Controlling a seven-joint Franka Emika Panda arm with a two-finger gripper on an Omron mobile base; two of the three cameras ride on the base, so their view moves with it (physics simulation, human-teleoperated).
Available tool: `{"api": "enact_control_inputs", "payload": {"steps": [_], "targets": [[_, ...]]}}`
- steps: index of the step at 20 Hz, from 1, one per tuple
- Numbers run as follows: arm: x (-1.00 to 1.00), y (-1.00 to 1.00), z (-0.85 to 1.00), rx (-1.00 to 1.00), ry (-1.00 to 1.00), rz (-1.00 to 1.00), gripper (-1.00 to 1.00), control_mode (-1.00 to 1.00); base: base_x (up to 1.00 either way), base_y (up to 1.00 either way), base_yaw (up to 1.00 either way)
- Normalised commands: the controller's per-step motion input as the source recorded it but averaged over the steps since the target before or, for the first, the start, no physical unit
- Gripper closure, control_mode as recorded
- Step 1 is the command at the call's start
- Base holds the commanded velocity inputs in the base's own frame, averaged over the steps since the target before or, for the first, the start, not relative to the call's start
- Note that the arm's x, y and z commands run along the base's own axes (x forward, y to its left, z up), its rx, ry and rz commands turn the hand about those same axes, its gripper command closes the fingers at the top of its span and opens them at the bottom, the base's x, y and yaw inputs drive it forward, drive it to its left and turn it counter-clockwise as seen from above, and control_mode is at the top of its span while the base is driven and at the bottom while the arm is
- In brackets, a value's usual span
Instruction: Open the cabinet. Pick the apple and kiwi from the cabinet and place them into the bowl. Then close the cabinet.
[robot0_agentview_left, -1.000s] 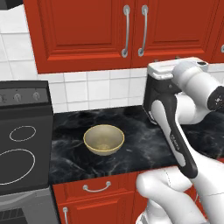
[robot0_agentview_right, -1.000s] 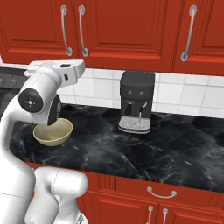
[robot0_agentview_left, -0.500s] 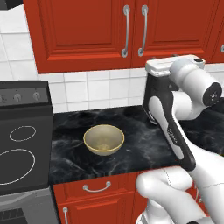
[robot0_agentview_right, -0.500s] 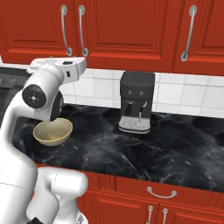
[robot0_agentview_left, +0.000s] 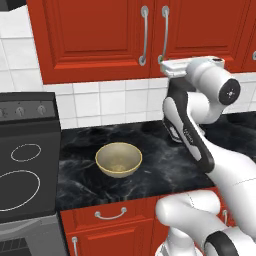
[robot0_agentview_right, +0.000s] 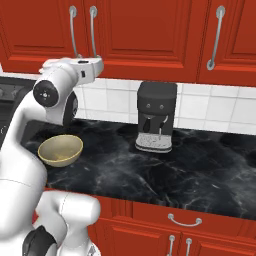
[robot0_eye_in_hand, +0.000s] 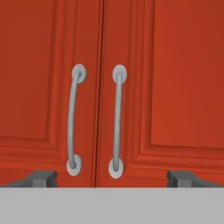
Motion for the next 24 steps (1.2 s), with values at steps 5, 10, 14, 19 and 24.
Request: {"api": "enact_control_inputs", "payload": {"steps": [5,10,14,19,24], "targets": [[0.46,0.00,0.03,0.00,0.08,0.00,-1.00,-1.00,0.00,0.00,0.00],[0.48,0.01,0.00,0.00,0.06,0.00,-1.00,-1.00,0.00,0.00,0.00],[0.60,0.06,0.00,0.00,0.05,-0.01,-1.00,-1.00,0.00,0.00,0.00],[0.63,0.04,0.00,0.00,0.00,-0.01,-1.00,-1.00,0.00,0.00,0.00],[0.67,0.00,0.00,0.00,0.01,-0.01,-1.00,-1.00,0.00,0.00,0.00]]}}
